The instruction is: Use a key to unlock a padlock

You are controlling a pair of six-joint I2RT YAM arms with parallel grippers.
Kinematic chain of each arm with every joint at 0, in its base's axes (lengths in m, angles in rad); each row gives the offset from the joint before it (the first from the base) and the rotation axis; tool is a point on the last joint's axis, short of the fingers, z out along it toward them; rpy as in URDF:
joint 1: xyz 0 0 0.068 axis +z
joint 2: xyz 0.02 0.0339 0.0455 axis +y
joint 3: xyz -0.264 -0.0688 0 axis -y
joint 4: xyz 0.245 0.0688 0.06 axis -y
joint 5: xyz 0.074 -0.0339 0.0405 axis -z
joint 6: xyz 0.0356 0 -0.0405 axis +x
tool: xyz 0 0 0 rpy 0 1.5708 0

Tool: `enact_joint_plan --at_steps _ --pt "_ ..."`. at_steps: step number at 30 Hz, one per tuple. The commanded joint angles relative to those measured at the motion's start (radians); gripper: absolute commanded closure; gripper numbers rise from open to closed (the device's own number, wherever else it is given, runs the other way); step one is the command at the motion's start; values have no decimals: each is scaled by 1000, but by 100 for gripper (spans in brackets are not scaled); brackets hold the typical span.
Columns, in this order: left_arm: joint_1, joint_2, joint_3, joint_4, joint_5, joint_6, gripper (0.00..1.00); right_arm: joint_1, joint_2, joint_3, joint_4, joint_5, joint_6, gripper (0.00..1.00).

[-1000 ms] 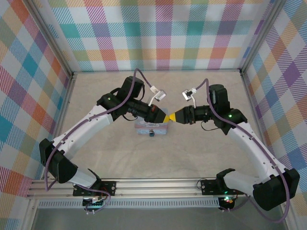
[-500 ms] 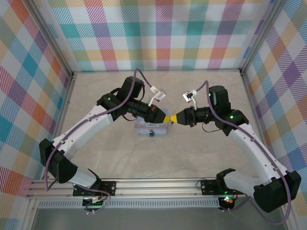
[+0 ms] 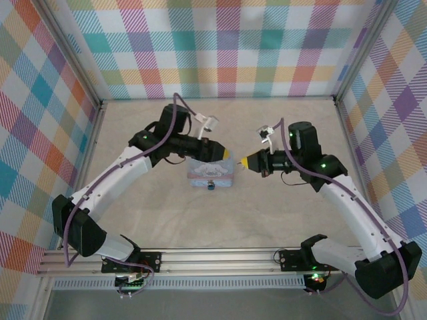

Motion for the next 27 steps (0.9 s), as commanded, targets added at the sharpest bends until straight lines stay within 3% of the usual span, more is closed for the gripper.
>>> enact_joint_plan --at_steps 1,3,11,21,27 --pt "43 -29 -47 126 -111 -208 38 43 -3 18 48 331 -98 100" --pt "55 -20 -60 139 -149 -261 31 58 2 5 114 438 -129 100" --pt "56 14 -52 261 -170 -449 28 127 46 -24 421 633 -390 100" --pt "26 40 56 383 -125 -641 20 177 48 -96 774 634 -654 100" --pt "-16 73 101 462 -87 -733 25 218 38 -103 804 638 -714 100"
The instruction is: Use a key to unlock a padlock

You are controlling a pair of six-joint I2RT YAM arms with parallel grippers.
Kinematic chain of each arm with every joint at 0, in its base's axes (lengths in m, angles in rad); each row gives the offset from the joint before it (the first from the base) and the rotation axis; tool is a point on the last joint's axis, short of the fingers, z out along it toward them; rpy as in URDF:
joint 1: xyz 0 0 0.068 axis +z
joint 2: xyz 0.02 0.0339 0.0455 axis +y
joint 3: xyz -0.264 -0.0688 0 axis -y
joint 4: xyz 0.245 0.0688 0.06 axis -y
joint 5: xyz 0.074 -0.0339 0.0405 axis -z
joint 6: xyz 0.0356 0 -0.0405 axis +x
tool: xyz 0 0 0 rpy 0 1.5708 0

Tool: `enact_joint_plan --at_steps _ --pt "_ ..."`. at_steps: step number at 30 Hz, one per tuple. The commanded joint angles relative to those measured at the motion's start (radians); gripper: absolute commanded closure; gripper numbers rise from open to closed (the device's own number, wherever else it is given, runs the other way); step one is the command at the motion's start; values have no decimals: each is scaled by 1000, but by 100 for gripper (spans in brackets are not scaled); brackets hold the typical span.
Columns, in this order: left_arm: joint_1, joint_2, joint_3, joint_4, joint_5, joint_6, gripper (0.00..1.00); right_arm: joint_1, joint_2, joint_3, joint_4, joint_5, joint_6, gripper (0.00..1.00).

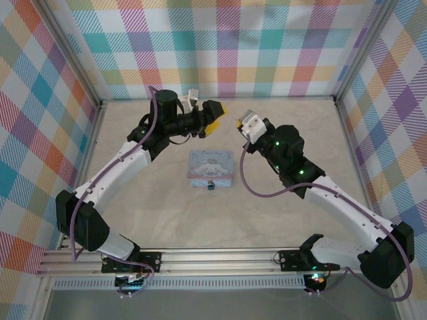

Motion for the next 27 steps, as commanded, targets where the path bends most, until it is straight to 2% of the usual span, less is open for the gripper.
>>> enact_joint_plan --at_steps 1,8,12,18,21,27 --pt "-21 16 31 92 47 -94 26 24 -22 -8 96 12 -72 100" --pt "-40 46 54 112 74 -131 38 59 -29 -20 127 33 -110 100" --pt "-40 43 54 109 71 -136 50 74 -30 -30 129 46 -137 100" --pt "-40 50 57 117 78 -143 61 89 -28 -48 140 66 -176 100" --pt "-41 58 57 122 85 -148 72 99 -25 -55 155 81 -206 100" --pt "-38 60 54 121 90 -148 84 112 -25 -70 168 102 -253 100"
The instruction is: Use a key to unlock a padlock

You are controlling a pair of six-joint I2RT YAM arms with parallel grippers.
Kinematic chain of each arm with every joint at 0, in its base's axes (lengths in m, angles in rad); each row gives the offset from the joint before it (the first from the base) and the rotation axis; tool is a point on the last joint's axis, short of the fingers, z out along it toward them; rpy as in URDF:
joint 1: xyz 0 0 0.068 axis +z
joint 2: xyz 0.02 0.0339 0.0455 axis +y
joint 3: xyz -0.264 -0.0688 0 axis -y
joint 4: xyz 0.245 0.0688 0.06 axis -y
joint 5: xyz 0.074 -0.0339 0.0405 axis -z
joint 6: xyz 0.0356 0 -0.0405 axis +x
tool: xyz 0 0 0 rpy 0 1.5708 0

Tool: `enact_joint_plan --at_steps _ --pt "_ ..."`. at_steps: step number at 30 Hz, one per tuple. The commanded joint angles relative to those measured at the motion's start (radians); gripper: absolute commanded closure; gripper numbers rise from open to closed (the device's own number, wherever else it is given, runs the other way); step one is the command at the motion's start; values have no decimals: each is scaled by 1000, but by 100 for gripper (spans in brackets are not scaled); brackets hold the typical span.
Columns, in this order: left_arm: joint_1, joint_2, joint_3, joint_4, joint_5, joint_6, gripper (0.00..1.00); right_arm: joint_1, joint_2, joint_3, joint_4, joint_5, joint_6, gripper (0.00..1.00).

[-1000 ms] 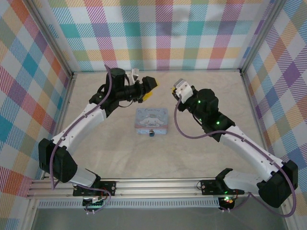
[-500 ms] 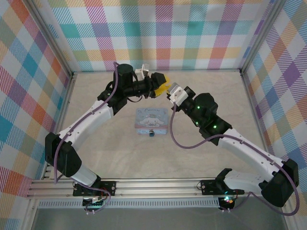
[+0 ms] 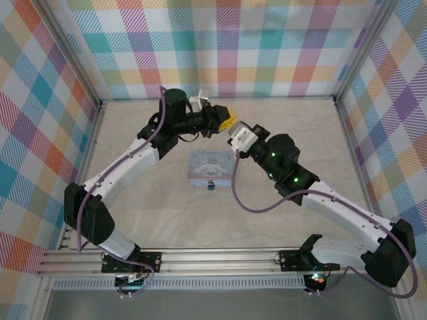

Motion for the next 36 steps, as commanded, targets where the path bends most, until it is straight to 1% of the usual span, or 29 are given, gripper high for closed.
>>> enact_joint_plan --at_steps 1,7,11,12,14,15,18,23,26,27,29,31,32,33,34,36 --pt "-1 0 29 37 27 -15 86 14 -12 -15 46 18 -48 100" --pt "9 -7 14 37 20 -15 100 31 -6 -27 48 37 -95 100" --pt "15 -13 9 38 12 -9 100 34 -10 -23 46 38 -83 99" --pt "17 -15 8 37 9 -6 100 34 -12 -21 38 40 -77 96" --pt "24 -21 4 25 -3 8 100 34 -18 -20 24 40 -48 84" --pt "28 -27 2 13 -12 19 100 34 -21 -22 22 44 -41 80" --pt "39 -36 0 -26 -33 59 100 34 -34 -37 23 76 -4 63" --pt "48 -41 7 -109 -81 148 100 33 -86 -63 -1 109 97 54" --pt "48 -53 15 -182 -131 241 100 30 -131 -69 -61 144 203 49" --pt "48 -60 14 -204 -150 275 100 26 -145 -65 -95 162 256 46" --pt "46 -74 15 -243 -198 352 100 3 -166 -43 -194 171 402 41" --pt "45 -89 8 -271 -254 416 100 -43 -169 8 -347 134 598 38" --pt "45 -95 2 -271 -266 443 100 -68 -166 34 -412 104 703 37" --pt "43 -102 -5 -269 -278 472 100 -99 -162 56 -470 38 789 35" --pt "39 -109 -15 -260 -288 500 100 -130 -157 67 -503 -33 862 34" --pt "29 -125 -41 -236 -304 537 100 -183 -150 64 -513 -172 990 32"
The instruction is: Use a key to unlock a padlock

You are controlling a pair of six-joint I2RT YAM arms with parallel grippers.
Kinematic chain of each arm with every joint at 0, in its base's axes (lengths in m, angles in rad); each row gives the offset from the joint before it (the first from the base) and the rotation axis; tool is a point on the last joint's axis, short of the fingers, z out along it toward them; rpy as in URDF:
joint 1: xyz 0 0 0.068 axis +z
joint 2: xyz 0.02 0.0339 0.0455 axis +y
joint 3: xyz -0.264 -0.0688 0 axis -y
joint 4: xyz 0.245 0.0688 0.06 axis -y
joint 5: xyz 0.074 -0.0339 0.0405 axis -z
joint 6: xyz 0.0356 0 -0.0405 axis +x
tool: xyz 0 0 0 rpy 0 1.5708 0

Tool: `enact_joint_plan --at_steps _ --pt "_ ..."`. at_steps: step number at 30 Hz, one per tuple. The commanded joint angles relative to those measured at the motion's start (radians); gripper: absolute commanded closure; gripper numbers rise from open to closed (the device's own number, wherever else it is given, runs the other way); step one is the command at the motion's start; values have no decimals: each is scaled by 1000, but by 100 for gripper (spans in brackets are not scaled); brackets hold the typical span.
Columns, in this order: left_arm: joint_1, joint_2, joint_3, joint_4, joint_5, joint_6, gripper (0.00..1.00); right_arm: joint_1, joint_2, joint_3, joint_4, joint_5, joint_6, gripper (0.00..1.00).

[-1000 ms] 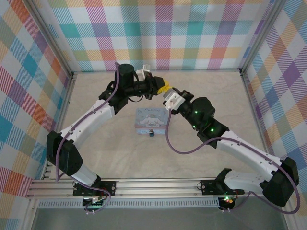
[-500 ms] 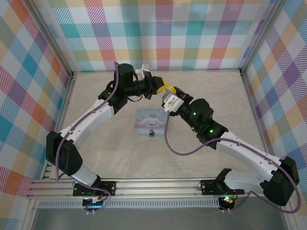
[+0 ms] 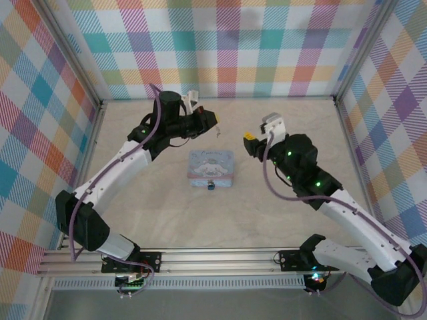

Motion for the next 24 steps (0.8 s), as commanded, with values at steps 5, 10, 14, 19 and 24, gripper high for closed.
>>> enact_joint_plan --at_steps 5,10,14,19,24 --pt "-32 -92 -106 109 -67 162 100 -171 45 -50 38 -511 619 30" --pt "-69 -147 -190 254 -68 182 100 -196 101 -158 390 -690 843 35" --pt "-92 -172 -225 329 -73 177 100 -196 152 -224 700 -772 1017 40" --pt "-121 -178 -237 384 -78 160 100 -195 199 -281 968 -775 1167 41" --pt "-140 -171 -234 417 -72 140 100 -195 219 -278 1054 -794 1213 42"
